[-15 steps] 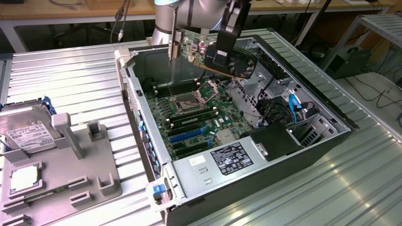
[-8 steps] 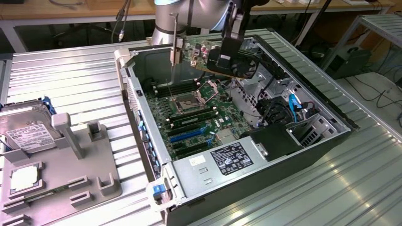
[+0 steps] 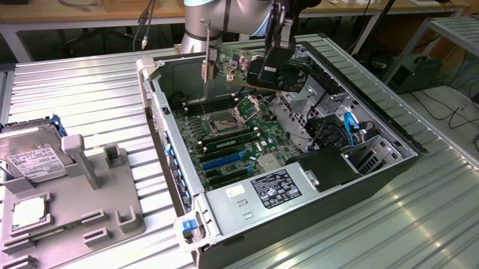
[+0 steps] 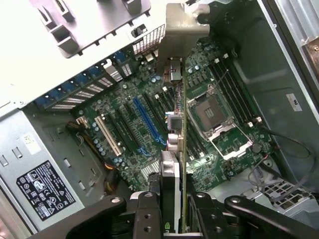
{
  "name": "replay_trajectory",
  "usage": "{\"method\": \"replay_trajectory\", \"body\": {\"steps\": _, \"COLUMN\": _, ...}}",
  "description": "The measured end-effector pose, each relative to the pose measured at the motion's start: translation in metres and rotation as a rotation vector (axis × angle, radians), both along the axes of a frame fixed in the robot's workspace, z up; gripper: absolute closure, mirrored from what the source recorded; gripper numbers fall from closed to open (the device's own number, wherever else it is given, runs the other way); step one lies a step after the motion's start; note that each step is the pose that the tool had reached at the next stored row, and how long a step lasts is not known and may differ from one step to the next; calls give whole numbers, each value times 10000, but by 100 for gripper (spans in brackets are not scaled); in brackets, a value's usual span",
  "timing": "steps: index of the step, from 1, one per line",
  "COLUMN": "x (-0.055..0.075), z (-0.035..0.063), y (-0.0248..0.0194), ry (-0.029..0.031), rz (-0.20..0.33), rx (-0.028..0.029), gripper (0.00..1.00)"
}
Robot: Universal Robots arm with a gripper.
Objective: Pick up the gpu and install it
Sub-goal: 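Insert the gpu into the slot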
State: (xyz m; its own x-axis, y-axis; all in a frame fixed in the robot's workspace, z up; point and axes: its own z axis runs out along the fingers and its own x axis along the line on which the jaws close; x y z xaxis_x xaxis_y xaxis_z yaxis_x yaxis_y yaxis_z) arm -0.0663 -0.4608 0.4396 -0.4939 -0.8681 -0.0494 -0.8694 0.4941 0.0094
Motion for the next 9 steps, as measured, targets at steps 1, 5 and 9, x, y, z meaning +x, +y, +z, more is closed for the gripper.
{"method": "replay_trajectory", "body": {"steps": 1, "x": 0, "z": 0, "y": -1, "ry": -4, "rz": 73, "rx": -1, "gripper": 72}}
{"method": "replay_trajectory", "body": {"steps": 5, "x": 0, "z": -1, "y": -4, "ry": -24, "rz": 485, "rx": 0, "gripper": 72}}
{"method": "replay_trajectory", "body": {"steps": 9, "x": 0, "z": -2, "y": -7, "ry": -37, "rz": 756, "rx": 0, "gripper": 72}}
